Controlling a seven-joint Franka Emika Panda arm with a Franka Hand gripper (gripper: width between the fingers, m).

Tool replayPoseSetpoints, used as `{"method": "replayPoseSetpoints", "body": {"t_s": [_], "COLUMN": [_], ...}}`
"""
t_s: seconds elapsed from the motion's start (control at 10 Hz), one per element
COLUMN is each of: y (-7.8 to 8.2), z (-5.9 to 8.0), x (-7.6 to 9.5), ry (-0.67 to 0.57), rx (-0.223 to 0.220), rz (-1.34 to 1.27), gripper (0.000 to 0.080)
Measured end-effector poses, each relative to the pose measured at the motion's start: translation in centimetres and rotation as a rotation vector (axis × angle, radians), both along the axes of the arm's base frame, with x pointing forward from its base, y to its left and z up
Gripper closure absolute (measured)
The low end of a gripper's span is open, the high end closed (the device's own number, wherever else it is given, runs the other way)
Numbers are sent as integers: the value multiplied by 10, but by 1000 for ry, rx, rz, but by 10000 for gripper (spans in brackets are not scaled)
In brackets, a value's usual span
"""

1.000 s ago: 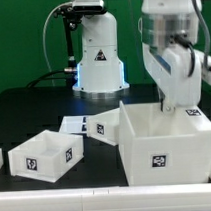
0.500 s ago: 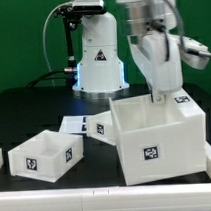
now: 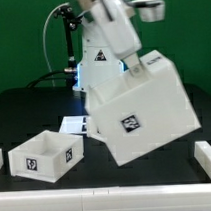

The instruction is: Assemble drawer

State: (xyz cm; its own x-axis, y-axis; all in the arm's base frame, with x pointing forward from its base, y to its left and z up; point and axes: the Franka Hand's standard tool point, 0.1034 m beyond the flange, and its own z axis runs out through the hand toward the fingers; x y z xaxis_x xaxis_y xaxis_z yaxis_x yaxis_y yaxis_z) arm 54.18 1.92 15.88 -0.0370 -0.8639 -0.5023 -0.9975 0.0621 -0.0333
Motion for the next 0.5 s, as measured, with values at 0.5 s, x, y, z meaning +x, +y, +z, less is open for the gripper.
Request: {"method": "replayPoseSetpoints", "body": {"t_s": [0.5], "y": [2], "z": [-13], "x": [-5], "ry": [-7], "rx": [241], "rz": [-71], "gripper": [767]}}
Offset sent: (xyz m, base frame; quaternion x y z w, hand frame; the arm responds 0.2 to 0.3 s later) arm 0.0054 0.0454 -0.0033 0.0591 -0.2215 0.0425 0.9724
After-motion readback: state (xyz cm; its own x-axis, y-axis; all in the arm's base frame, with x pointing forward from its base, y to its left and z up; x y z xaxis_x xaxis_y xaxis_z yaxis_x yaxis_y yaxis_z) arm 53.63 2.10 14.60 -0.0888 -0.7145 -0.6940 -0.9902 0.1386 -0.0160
